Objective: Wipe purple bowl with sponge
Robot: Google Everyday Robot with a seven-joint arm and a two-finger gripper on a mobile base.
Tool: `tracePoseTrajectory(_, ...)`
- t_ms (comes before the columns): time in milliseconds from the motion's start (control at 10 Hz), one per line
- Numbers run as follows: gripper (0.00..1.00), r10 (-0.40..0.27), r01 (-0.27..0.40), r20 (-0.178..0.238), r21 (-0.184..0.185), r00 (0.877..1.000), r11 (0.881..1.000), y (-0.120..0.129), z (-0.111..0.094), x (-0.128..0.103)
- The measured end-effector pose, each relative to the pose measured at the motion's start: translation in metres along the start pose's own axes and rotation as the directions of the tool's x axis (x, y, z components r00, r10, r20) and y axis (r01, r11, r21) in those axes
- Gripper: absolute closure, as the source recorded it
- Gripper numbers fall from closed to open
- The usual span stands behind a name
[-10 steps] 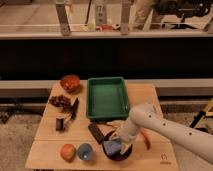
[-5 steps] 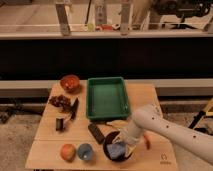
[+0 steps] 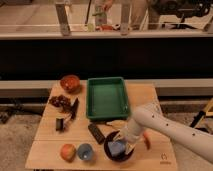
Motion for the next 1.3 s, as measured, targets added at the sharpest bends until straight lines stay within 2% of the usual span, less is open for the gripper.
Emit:
tracePoseTrajectory(300, 1.0, -0.017, 0.016, 0.025, 0.027, 1.0, 1.0, -0.012, -0.003, -0.008)
tracePoseTrajectory(400, 1.0, -0.033, 0.031, 0.047, 0.039, 0.998, 0.999, -0.016, -0.005, -0.015)
tracePoseTrajectory(600, 1.0, -0.056, 0.049, 0.149, 0.056, 0.987, 0.997, -0.013, -0.006, -0.025)
tracePoseTrajectory(700, 1.0, -0.077, 0.069, 0.179, 0.052, 0.981, 0.996, -0.012, -0.005, -0.033)
tracePoseTrajectory(1000, 1.0, -0.101, 0.099, 0.169, 0.018, 0.98, 0.995, 0.005, -0.005, -0.047)
tracePoseTrajectory(1300, 1.0, -0.076, 0.079, 0.106, -0.027, 0.992, 0.997, 0.028, -0.009, -0.043)
